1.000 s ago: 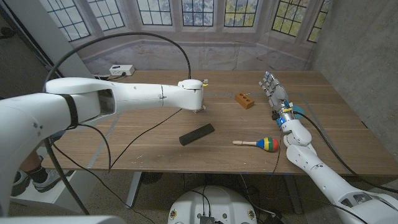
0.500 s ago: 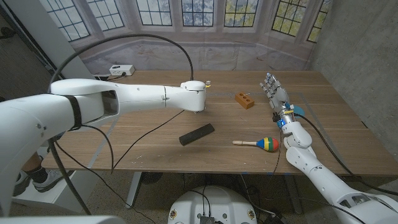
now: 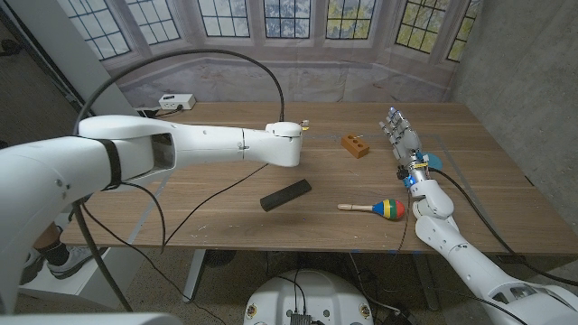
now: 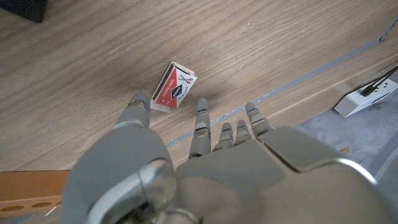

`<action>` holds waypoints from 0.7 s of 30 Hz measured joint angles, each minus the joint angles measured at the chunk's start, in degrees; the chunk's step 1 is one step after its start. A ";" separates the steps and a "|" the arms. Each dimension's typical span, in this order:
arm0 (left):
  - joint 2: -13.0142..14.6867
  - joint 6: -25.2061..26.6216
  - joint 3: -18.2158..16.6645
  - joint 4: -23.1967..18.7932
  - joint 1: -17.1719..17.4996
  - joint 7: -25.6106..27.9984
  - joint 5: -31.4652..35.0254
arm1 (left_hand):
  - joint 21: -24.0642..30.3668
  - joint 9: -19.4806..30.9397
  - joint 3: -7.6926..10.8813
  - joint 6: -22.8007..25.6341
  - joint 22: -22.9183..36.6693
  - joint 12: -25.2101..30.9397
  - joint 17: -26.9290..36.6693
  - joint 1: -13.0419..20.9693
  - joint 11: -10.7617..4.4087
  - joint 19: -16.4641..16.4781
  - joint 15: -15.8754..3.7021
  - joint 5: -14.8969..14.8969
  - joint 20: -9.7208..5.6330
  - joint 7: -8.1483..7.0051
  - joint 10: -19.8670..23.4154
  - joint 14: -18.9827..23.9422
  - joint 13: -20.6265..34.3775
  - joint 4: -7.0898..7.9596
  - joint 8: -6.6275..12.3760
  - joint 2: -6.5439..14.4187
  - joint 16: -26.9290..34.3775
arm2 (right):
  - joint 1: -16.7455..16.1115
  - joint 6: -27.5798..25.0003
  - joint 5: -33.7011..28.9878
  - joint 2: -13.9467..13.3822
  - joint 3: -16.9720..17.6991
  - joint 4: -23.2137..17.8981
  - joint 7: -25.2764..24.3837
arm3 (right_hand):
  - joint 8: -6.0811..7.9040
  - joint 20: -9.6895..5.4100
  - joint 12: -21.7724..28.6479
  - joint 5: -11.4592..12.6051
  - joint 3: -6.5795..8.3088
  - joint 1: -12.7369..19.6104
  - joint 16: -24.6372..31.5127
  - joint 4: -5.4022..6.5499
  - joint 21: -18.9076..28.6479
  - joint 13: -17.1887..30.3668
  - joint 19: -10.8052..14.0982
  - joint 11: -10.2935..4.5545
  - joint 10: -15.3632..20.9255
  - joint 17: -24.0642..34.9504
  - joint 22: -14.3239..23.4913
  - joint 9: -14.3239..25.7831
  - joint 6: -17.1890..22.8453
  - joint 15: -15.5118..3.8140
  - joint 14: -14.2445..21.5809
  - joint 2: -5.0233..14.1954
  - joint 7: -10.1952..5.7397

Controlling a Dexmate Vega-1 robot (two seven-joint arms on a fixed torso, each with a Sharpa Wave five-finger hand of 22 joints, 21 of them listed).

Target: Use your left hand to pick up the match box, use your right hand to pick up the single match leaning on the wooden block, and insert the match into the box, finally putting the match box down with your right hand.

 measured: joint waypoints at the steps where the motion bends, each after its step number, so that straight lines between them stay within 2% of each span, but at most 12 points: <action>1: -0.03 0.06 0.13 -0.05 0.00 0.08 0.00 | 0.00 0.00 0.00 0.20 0.00 0.00 0.00 0.08 -0.01 0.00 -0.01 0.00 0.00 -0.19 0.01 0.02 0.00 0.00 0.00 0.08 0.00 | -0.04 0.06 0.06 0.03 0.03 0.02 0.05 | 0.00 0.00 0.00 0.00 0.00 0.00 0.00 0.00 0.00 0.00 0.00 0.00 0.00 0.00 0.00 0.00 0.00 0.00 0.00 0.00 0.00; 15: -0.50 1.02 2.21 -0.67 -0.21 1.72 0.00 | 0.00 0.00 -0.24 1.12 0.00 0.00 0.00 1.38 -0.09 0.76 0.01 0.40 0.14 -0.10 0.72 0.61 0.00 -0.24 0.00 -0.30 0.00 | -0.66 0.80 0.90 0.54 0.60 0.57 0.57 | 0.00 0.00 0.00 -0.23 0.00 0.00 0.00 0.00 0.00 0.00 0.00 0.00 0.00 -0.01 0.00 0.00 -0.01 0.00 0.00 0.00 0.00; 18: -0.60 1.18 2.66 -0.71 -0.35 2.05 0.00 | 0.00 0.00 -0.24 1.35 0.00 0.00 0.00 2.15 0.13 1.24 0.00 0.40 0.01 -0.28 0.94 0.61 0.00 -0.24 0.00 0.46 0.00 | -0.67 0.99 1.14 0.69 0.75 0.87 0.78 | 0.00 0.00 0.00 -0.23 0.00 0.00 0.00 0.00 0.00 0.00 0.00 0.00 0.00 -0.01 0.00 0.00 -0.01 0.00 0.00 0.00 0.00; 21: -0.67 1.29 2.96 -0.75 -0.48 2.42 0.01 | 0.00 0.00 -0.24 1.43 0.00 0.00 0.00 2.51 -0.09 1.24 -0.13 0.40 0.01 -0.20 1.35 0.75 0.00 -0.24 0.00 0.24 0.00 | -0.67 1.08 1.33 0.83 0.87 1.16 0.97 | 0.00 0.00 0.00 -0.23 0.00 0.00 0.00 0.00 0.00 0.00 0.00 0.01 0.00 -0.01 0.00 0.00 -0.01 0.00 0.00 0.00 0.00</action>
